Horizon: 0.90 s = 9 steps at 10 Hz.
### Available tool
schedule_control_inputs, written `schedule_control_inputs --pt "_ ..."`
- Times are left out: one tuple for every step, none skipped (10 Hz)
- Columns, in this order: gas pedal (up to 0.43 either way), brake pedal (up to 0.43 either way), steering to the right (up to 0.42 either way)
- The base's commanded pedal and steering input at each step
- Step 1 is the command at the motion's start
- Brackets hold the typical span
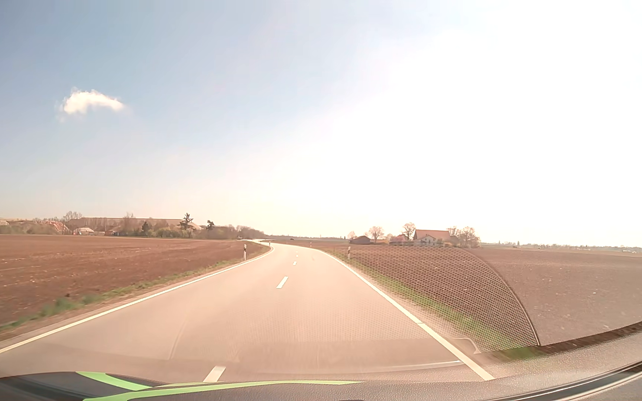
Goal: Follow the waypoints while adhering to traffic rules and regulations
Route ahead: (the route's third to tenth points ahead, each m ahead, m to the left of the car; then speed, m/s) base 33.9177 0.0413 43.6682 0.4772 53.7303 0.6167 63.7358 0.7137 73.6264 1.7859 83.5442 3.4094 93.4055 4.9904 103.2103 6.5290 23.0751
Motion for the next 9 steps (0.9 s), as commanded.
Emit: schedule_control_inputs --pt "0.169 0.000 -0.003" --pt "0.169 0.000 -0.004" --pt "0.169 0.000 -0.004" --pt "0.169 0.000 -0.005" --pt "0.169 0.000 -0.006" --pt "0.169 0.000 -0.007" --pt "0.169 0.000 -0.008" --pt "0.169 0.000 -0.008" --pt "0.169 0.000 -0.008"
